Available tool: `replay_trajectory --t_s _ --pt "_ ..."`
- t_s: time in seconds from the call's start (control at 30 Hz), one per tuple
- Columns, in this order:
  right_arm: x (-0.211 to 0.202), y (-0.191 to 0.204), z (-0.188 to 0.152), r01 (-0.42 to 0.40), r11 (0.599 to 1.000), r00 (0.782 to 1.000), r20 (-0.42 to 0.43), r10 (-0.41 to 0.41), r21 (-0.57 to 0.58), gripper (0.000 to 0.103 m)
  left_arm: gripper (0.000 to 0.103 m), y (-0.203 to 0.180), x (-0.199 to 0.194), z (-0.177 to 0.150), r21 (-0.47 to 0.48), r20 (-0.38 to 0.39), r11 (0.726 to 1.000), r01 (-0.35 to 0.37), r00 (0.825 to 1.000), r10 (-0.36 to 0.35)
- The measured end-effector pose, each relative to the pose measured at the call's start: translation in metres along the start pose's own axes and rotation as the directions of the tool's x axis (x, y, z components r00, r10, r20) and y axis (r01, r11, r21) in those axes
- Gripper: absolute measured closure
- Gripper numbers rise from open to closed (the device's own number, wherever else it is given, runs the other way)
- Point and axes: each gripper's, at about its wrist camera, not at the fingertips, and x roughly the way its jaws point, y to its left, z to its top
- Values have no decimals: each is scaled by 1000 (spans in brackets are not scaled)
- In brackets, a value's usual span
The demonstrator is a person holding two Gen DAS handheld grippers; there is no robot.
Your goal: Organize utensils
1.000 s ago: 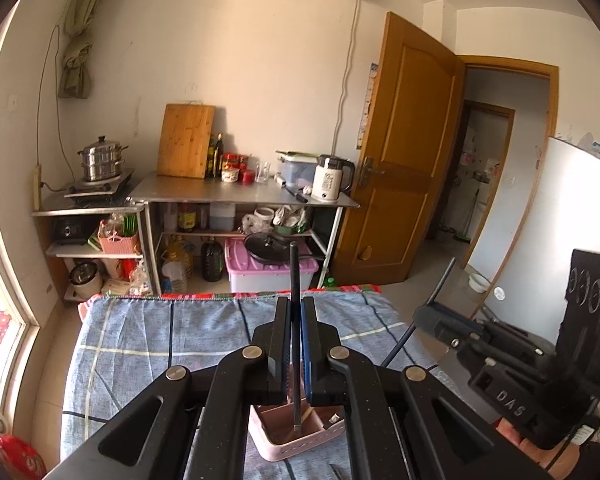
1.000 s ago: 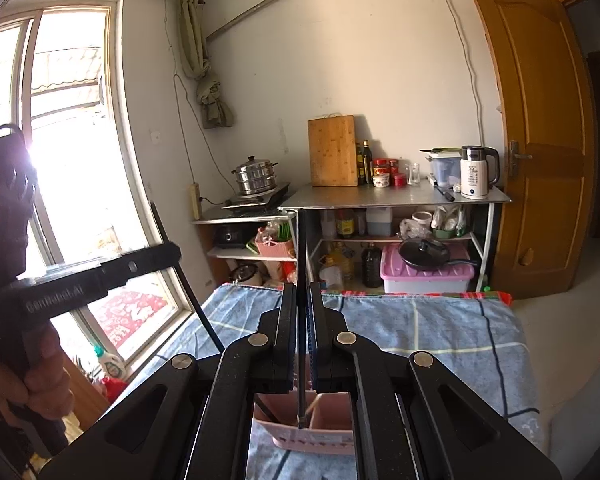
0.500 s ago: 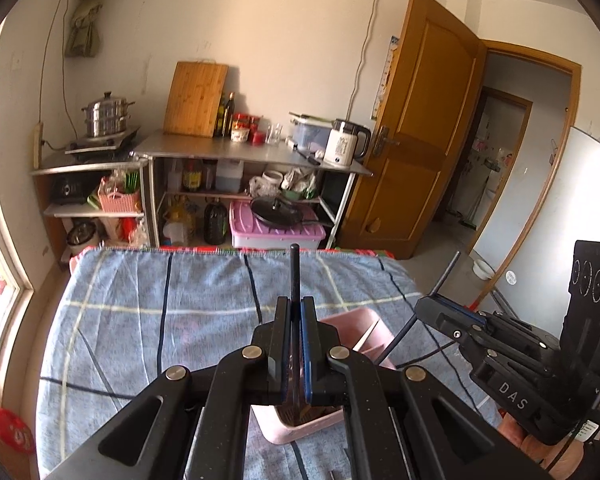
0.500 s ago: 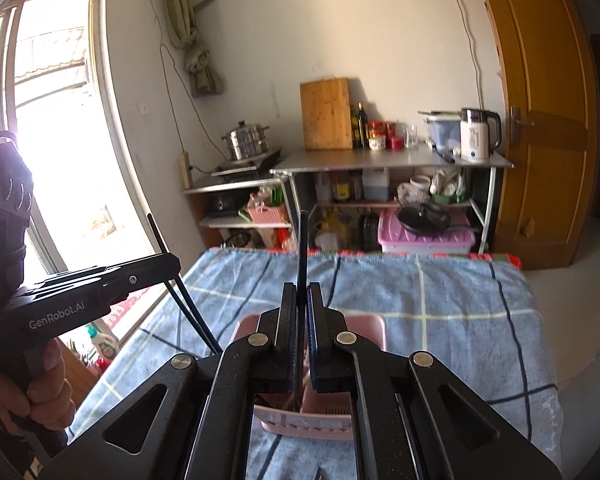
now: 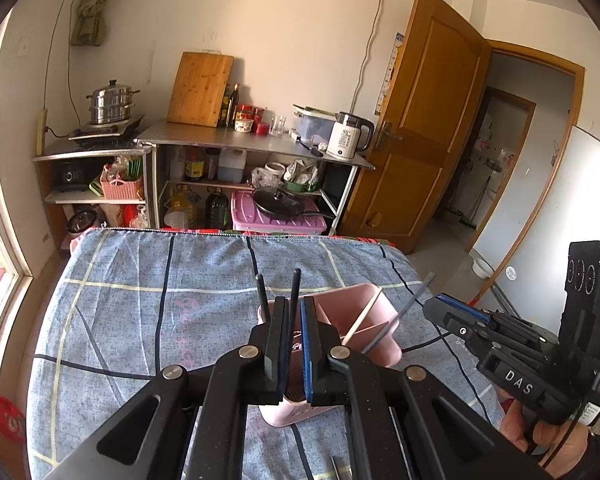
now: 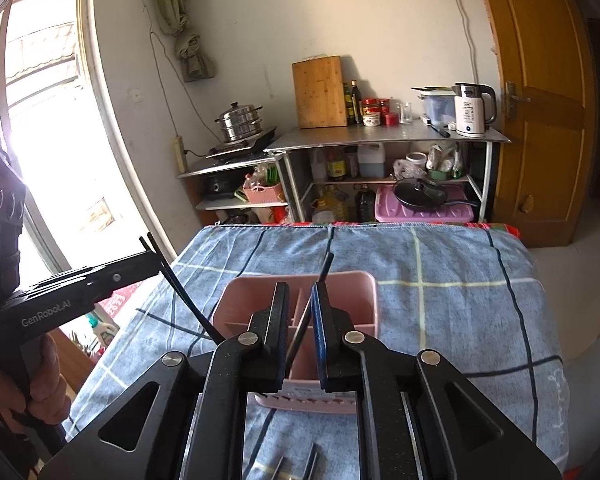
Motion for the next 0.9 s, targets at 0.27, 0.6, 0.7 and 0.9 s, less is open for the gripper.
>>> replay_trajectory --t_s 0.27,0.6,0.7,0.9 --pt "-32 -3 -17 6 1000 1000 28 -6 8 91 98 -7 -38 -23 14 44 1000 -1 999 1" --pt "-66 -4 -70 -12 999 1000 0 12 41 91 98 -21 -63 -98 43 4 999 4 1000 -4" --pt "-74 -3 -88 -10 999 1000 -18 11 46 91 98 -26 -67 -118 47 -10 999 8 1000 -7" --pt "-85 -1 -119 -10 999 999 -51 12 51 91 98 -34 -72 -154 59 -53 998 20 998 -17"
